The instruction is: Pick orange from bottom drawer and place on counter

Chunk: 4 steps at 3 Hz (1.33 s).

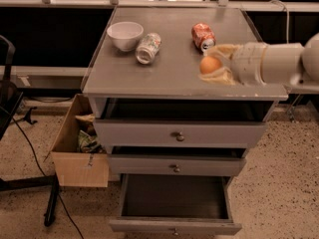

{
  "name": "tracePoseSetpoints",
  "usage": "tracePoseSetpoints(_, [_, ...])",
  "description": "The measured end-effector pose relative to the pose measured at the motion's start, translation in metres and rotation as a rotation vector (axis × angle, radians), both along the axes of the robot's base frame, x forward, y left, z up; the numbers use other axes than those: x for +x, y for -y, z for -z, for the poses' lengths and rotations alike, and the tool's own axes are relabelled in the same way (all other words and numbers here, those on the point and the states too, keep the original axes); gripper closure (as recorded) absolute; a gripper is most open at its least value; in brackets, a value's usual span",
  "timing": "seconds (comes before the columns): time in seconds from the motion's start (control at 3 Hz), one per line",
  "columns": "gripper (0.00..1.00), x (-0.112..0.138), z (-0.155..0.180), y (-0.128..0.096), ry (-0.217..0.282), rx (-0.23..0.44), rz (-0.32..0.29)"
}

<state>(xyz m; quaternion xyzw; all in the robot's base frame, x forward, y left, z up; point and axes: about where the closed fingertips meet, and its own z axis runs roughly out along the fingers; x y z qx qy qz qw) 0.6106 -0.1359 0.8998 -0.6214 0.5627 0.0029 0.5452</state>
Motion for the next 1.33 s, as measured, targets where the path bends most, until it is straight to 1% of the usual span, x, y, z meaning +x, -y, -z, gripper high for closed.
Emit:
tracePoseSetpoints(0.33, [1.00,0.034,-0.011,-0.009,-0.004,0.051,-0.002])
tracePoseSetpoints(0.67, [1.00,0.060,-0.007,-0.025,-0.040,0.093,-0.008])
tracePoseSetpoints(1.0, [1.00,0.070,0.006,-0.033,-0.085,0.105,-0.006])
tracePoseSetpoints(1.33, [1.00,0.071,0.023,-0.033,-0.134,0.110,0.008])
